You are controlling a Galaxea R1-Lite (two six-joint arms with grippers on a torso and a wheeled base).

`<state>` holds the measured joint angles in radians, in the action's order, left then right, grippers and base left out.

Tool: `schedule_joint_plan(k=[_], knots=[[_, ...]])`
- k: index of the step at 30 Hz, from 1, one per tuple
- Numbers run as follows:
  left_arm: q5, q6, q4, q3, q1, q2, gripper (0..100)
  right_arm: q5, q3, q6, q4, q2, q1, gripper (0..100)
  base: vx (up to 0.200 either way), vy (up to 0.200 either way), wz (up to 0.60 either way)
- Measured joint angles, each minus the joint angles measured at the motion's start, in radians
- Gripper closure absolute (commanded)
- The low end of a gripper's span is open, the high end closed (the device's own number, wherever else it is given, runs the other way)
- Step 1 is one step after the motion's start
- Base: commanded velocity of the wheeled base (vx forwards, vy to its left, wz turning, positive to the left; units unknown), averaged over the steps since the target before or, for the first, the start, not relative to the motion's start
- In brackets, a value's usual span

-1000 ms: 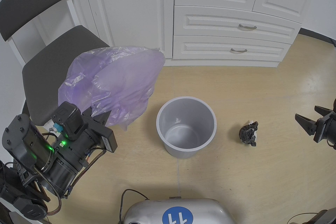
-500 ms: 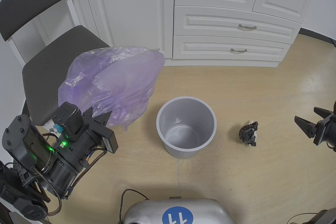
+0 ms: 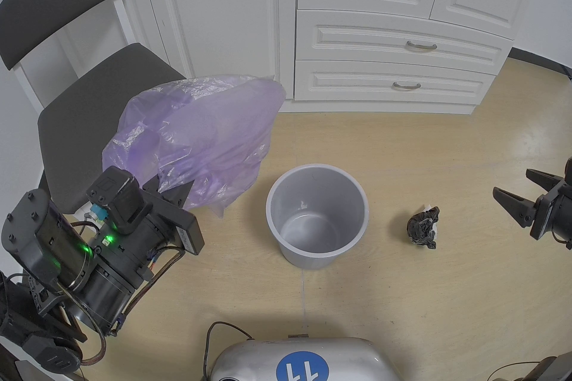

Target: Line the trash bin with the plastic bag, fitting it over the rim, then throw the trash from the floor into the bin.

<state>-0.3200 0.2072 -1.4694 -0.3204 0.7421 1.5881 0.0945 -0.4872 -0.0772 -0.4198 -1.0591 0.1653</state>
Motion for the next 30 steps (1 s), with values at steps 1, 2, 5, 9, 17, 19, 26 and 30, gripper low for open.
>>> schedule_joint_plan(k=[1,2,5,9,17,19,26,30], knots=[[0.000,0.000,0.000,0.000,0.000,0.000,100,0.000,-0.009,0.001,0.000,-0.006,0.007,0,0.000,0.000,0.00],[0.000,0.000,0.000,0.000,0.000,0.000,100,0.000,-0.018,0.004,0.000,-0.013,0.016,0,0.000,0.000,0.00],[0.000,0.000,0.000,0.001,0.000,0.000,100,-0.001,-0.036,0.028,-0.010,-0.036,0.049,0,0.000,0.000,0.00],[0.000,0.000,0.000,0.002,0.000,0.000,100,-0.001,-0.042,0.051,-0.056,-0.070,0.076,0,0.000,0.000,0.00],[0.004,0.000,-0.001,-0.003,0.017,-0.001,100,-0.003,-0.017,0.060,-0.143,-0.126,0.111,0,0.000,0.000,0.00],[0.005,0.000,-0.007,-0.003,0.021,-0.002,100,-0.003,-0.014,0.065,-0.152,-0.134,0.118,0,0.000,0.000,0.00],[0.005,0.001,-0.024,-0.001,0.025,-0.007,100,-0.005,-0.017,0.166,-0.204,-0.146,0.148,0,0.000,0.000,0.00],[0.006,0.001,-0.027,-0.001,0.025,-0.008,100,-0.003,-0.024,0.179,-0.201,-0.149,0.158,0,0.000,0.000,0.00]])
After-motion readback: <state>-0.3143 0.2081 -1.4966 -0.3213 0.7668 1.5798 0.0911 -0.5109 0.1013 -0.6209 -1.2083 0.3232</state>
